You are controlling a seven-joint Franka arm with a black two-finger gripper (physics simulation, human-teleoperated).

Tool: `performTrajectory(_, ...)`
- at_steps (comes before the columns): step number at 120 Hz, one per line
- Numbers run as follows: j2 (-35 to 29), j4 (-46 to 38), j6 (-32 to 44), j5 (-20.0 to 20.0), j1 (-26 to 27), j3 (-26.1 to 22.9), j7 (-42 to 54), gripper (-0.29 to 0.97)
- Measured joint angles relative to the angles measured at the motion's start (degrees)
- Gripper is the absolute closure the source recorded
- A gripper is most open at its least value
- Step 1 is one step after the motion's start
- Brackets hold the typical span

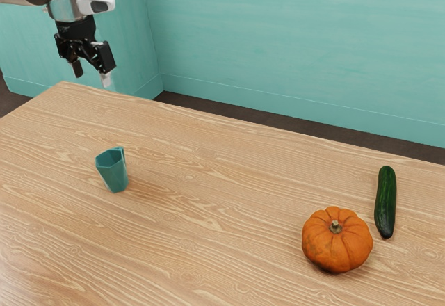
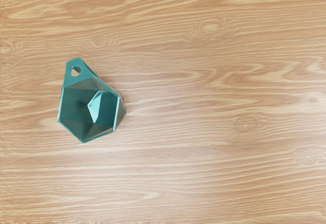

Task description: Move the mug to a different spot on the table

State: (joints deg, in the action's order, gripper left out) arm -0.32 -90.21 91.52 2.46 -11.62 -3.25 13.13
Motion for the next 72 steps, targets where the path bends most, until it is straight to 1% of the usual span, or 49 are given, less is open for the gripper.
performTrajectory(45, 0.11, 0.02, -0.03, -0.49, -3.67, 0.00, 0.34, 0.00)
performTrajectory(61, 4.10, 2.47, -0.02, -0.77, -4.43, -0.03, -1.76, 0.00)
performTrajectory(72, 6.90, 3.55, -0.02, -1.04, -3.00, -0.13, -4.49, 0.00)
